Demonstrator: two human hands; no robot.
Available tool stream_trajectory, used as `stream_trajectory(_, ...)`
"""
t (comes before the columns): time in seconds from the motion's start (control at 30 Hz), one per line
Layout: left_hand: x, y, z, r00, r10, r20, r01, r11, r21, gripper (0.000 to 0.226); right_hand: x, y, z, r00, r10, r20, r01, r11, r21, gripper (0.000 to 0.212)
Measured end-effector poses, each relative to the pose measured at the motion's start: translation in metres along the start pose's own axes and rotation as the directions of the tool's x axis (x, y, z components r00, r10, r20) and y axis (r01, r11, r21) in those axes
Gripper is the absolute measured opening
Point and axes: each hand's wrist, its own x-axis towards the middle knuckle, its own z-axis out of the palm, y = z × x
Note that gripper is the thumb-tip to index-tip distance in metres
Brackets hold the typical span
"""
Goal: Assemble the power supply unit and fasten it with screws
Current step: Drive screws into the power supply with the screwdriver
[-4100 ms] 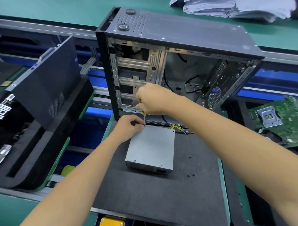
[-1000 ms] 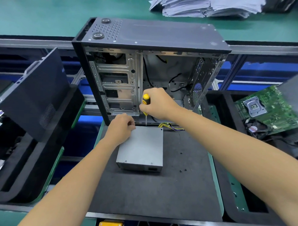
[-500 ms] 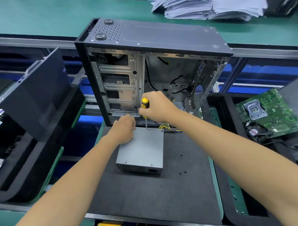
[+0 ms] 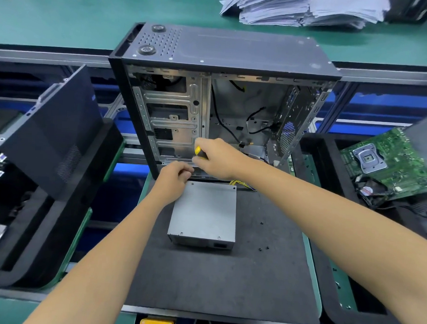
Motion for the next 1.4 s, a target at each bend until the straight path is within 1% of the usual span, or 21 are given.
stream_trajectory(0.07, -0.001, -0.004, -0.001, 1.0, 0.011, -0.011, -0.011, 0.999, 0.052, 0.016, 0.003, 0.005, 0.008, 0.995, 0.027, 0.098, -0.016, 0.993, -0.12, 0.026)
stream_trajectory(0.13, -0.003, -0.007, -0.002, 0.999, -0.012, -0.049, 0.014, 0.999, 0.036, 0.018, 0.005, 0.011, 0.019, 0.981, 0.075, 0.18, -0.033, 0.974, -0.225, 0.026)
stream_trajectory(0.2, -0.005, -0.01, -0.002, 0.99, -0.055, -0.13, 0.055, 0.998, -0.001, 0.02, 0.006, 0.018, 0.03, 0.961, 0.108, 0.254, -0.034, 0.96, -0.279, 0.029)
stream_trajectory(0.23, -0.005, -0.012, -0.002, 0.983, -0.088, -0.159, 0.086, 0.996, -0.019, 0.021, 0.006, 0.02, 0.036, 0.948, 0.124, 0.294, -0.03, 0.952, -0.305, 0.038)
stream_trajectory(0.3, -0.006, -0.015, -0.003, 0.973, -0.174, -0.151, 0.164, 0.983, -0.079, 0.018, 0.008, 0.024, 0.045, 0.913, 0.164, 0.373, -0.029, 0.939, -0.343, 0.059)
stream_trajectory(0.37, -0.009, -0.018, -0.004, 0.969, -0.227, -0.094, 0.21, 0.964, -0.165, 0.018, 0.01, 0.026, 0.051, 0.898, 0.174, 0.405, -0.041, 0.948, -0.316, 0.064)
stream_trajectory(0.43, -0.012, -0.02, -0.004, 0.97, -0.239, -0.048, 0.228, 0.959, -0.167, 0.026, 0.014, 0.025, 0.051, 0.897, 0.18, 0.404, -0.066, 0.958, -0.28, 0.064)
stream_trajectory(0.5, -0.014, -0.02, -0.004, 0.968, -0.246, -0.05, 0.239, 0.964, -0.115, 0.031, 0.018, 0.022, 0.05, 0.899, 0.186, 0.396, -0.072, 0.956, -0.284, 0.056)
stream_trajectory(0.53, -0.015, -0.019, -0.004, 0.966, -0.251, -0.065, 0.243, 0.964, -0.105, 0.031, 0.02, 0.02, 0.05, 0.902, 0.189, 0.387, -0.07, 0.951, -0.301, 0.05)
stream_trajectory(0.6, -0.016, -0.018, -0.006, 0.964, -0.249, -0.091, 0.242, 0.967, -0.082, 0.03, 0.022, 0.017, 0.05, 0.907, 0.19, 0.376, -0.061, 0.943, -0.328, 0.05)
stream_trajectory(0.73, -0.012, -0.02, -0.007, 0.952, -0.304, -0.026, 0.303, 0.952, -0.041, 0.023, 0.022, 0.015, 0.052, 0.907, 0.201, 0.37, -0.07, 0.938, -0.34, 0.049)
stream_trajectory(0.77, -0.011, -0.022, -0.006, 0.953, -0.303, -0.011, 0.302, 0.951, -0.059, 0.021, 0.022, 0.015, 0.052, 0.908, 0.198, 0.368, -0.068, 0.939, -0.338, 0.049)
stream_trajectory(0.83, -0.013, -0.023, -0.004, 0.956, -0.291, 0.028, 0.291, 0.945, -0.15, 0.017, 0.022, 0.017, 0.051, 0.91, 0.196, 0.365, -0.072, 0.942, -0.327, 0.049)
stream_trajectory(0.9, -0.014, -0.022, -0.003, 0.958, -0.279, 0.072, 0.288, 0.93, -0.227, 0.019, 0.022, 0.019, 0.051, 0.915, 0.197, 0.353, -0.085, 0.948, -0.308, 0.05)
stream_trajectory(0.93, -0.014, -0.021, -0.003, 0.958, -0.273, 0.085, 0.285, 0.929, -0.236, 0.021, 0.022, 0.02, 0.051, 0.917, 0.2, 0.344, -0.095, 0.949, -0.3, 0.051)
stream_trajectory(1.0, -0.014, -0.019, -0.003, 0.966, -0.243, 0.09, 0.256, 0.944, -0.206, 0.022, 0.021, 0.021, 0.052, 0.918, 0.211, 0.336, -0.111, 0.95, -0.292, 0.051)
stream_trajectory(1.2, -0.008, -0.01, -0.004, 0.991, -0.07, 0.11, 0.088, 0.983, -0.162, 0.029, 0.025, 0.025, 0.054, 0.914, 0.225, 0.337, -0.13, 0.951, -0.28, 0.051)
stream_trajectory(1.33, -0.007, -0.003, -0.008, 1.0, -0.018, 0.003, 0.018, 0.984, -0.179, 0.034, 0.026, 0.028, 0.056, 0.916, 0.221, 0.334, -0.129, 0.952, -0.277, 0.054)
stream_trajectory(1.4, -0.007, 0.0, -0.009, 0.999, -0.046, -0.006, 0.043, 0.968, -0.249, 0.03, 0.026, 0.029, 0.056, 0.916, 0.224, 0.333, -0.132, 0.952, -0.276, 0.055)
